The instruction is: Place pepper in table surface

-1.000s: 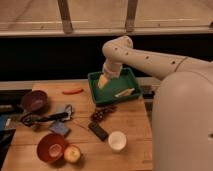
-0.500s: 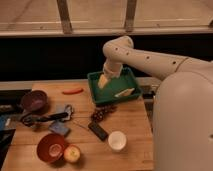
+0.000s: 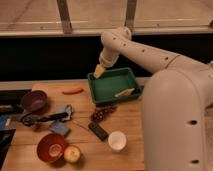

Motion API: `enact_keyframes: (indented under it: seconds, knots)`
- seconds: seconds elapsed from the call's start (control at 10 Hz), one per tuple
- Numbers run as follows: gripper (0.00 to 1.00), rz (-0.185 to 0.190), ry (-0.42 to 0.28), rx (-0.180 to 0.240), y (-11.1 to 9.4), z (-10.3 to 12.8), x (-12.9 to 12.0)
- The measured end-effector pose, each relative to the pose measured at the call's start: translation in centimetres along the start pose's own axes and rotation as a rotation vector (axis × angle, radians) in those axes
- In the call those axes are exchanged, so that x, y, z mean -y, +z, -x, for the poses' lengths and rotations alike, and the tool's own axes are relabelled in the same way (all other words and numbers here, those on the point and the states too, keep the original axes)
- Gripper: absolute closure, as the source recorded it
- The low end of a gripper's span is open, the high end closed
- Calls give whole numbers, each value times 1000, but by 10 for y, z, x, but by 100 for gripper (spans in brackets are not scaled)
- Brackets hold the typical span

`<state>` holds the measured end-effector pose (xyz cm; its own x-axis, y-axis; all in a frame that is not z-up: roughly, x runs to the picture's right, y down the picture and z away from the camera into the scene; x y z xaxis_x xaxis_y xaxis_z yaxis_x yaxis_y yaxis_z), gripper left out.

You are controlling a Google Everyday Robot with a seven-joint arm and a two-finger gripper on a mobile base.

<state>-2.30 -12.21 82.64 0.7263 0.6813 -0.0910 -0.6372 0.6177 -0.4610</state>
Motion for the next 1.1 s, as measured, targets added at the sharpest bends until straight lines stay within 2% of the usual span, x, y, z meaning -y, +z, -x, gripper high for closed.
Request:
enact_keyframes:
  seconds: [0.2, 0.4, 0.6, 0.7, 0.8, 1.0, 1.1]
  knots:
    - [30, 18, -55, 30, 3, 31, 5]
    - [30, 32, -91, 53, 2, 43, 6]
    - [30, 42, -140, 100, -3, 55, -3]
    - [30, 29, -183, 143, -3, 67, -29]
    - [30, 24, -203, 162, -3, 68, -46]
    - [30, -1, -263, 191, 4, 65, -93]
    - [30, -6, -289, 189, 12, 69, -112]
